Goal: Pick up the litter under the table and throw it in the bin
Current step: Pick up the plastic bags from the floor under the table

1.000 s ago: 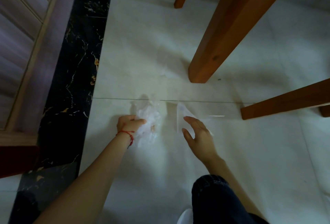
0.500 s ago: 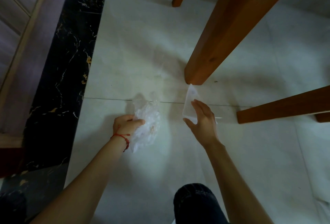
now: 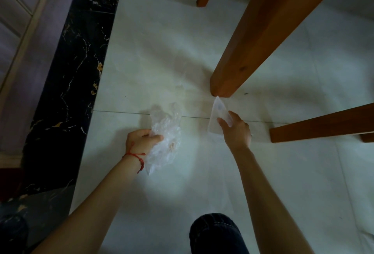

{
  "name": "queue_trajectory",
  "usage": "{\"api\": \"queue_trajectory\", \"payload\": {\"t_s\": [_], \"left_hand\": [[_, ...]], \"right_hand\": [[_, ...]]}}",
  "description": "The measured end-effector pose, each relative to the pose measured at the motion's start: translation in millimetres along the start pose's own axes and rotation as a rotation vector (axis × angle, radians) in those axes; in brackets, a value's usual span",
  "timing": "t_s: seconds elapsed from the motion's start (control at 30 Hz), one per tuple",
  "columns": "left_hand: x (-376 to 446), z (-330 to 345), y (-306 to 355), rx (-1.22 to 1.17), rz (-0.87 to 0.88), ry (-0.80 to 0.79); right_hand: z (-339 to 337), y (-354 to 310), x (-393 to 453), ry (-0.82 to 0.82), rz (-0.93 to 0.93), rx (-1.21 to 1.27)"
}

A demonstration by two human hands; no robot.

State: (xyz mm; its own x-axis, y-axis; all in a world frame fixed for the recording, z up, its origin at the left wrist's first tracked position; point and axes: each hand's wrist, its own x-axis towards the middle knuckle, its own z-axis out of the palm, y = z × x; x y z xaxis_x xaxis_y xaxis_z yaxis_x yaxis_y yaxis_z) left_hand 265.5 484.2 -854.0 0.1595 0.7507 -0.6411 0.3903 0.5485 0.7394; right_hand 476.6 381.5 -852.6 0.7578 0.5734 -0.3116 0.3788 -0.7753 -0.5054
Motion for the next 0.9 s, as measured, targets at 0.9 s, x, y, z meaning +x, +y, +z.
{"api": "queue_trajectory", "payload": {"t_s": [0.9], "left_hand": [[-117.9, -67.7, 85.3, -0.062, -0.068, 0.077]], "right_hand": [[-105.1, -88.5, -86.9, -0.088, 0.172, 0.444]]}}
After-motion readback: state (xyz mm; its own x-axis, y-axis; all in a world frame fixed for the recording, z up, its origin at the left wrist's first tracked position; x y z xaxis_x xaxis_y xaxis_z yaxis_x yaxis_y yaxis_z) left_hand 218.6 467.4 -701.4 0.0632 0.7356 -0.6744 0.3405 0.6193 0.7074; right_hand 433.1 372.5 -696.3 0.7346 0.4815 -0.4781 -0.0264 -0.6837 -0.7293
